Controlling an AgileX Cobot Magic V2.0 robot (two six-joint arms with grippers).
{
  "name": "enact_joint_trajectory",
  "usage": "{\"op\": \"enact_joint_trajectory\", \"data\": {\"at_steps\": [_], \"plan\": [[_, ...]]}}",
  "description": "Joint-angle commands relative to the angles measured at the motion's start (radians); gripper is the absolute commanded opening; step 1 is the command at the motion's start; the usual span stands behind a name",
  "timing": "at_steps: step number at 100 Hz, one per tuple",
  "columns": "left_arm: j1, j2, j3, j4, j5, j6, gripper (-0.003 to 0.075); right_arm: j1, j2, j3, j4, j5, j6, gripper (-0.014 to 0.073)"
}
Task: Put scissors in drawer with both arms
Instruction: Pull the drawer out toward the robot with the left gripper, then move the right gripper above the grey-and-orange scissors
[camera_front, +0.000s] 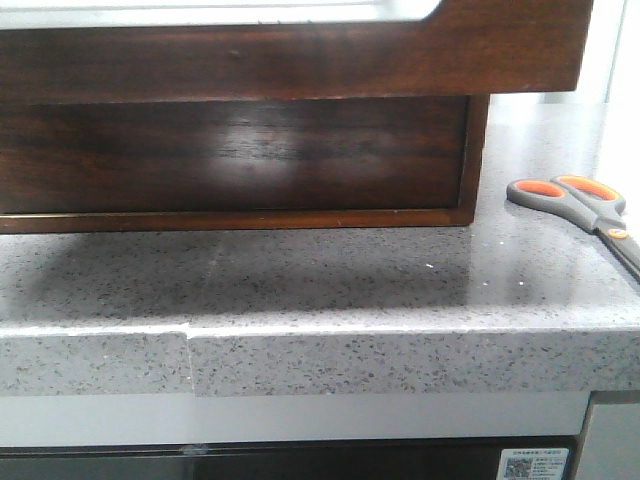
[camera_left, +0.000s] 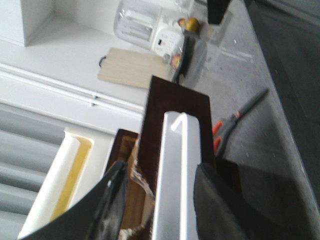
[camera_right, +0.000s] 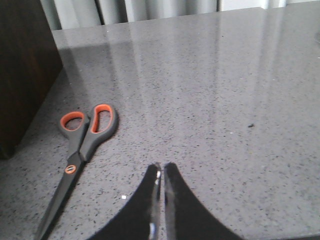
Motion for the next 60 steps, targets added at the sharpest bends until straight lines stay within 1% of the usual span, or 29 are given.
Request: {"op": "enact_joint_trajectory", "data": {"at_steps": [1, 13, 22, 28, 40, 45, 48, 49, 55, 56, 58, 60], "plan": [[-0.006, -0.017, -0.034, -0.160, -0.069, -0.018, 0.0302, 0.021, 0.020, -0.035, 0.000, -0.070, -0.008, -0.0041], [-0.006, -0.069, -0.043, -0.285, -0.087, -0.018, 0.0302, 0.069, 0.033, -0.054, 0.000, -0.017, -0.015, -0.0041], [-0.006, -0.123, -0.045, -0.350, -0.082, -0.018, 0.0302, 0.114, 0.082, -0.085, 0.000, 0.034, -0.052, -0.0040], [-0.006, -0.159, -0.045, -0.360, -0.069, -0.018, 0.0302, 0.142, 0.129, -0.114, 0.000, 0.065, -0.082, -0.0040], [-0.006, -0.232, -0.045, -0.362, -0.024, -0.020, 0.0302, 0.198, 0.262, -0.193, 0.000, 0.102, -0.082, -0.0025], [-0.006, -0.257, -0.045, -0.364, 0.004, -0.023, 0.0302, 0.218, 0.324, -0.235, 0.000, 0.115, -0.082, 0.0014], [-0.006, -0.272, -0.045, -0.364, 0.018, -0.023, 0.0302, 0.229, 0.369, -0.259, 0.000, 0.120, -0.082, 0.0055], [-0.006, -0.275, -0.045, -0.364, 0.025, -0.023, 0.0302, 0.231, 0.369, -0.266, 0.000, 0.122, -0.082, 0.0055], [-0.006, -0.293, -0.045, -0.364, 0.051, -0.023, 0.0302, 0.250, 0.461, -0.323, 0.000, 0.139, -0.082, 0.0161], [-0.006, -0.296, -0.045, -0.364, 0.057, -0.023, 0.0302, 0.251, 0.461, -0.329, 0.000, 0.142, -0.082, 0.0161], [-0.006, -0.300, -0.045, -0.364, 0.059, -0.023, 0.0302, 0.254, 0.488, -0.349, 0.000, 0.145, -0.082, 0.0194], [-0.006, -0.304, -0.045, -0.364, 0.061, -0.023, 0.0302, 0.254, 0.525, -0.367, 0.000, 0.155, -0.082, 0.0237]]}}
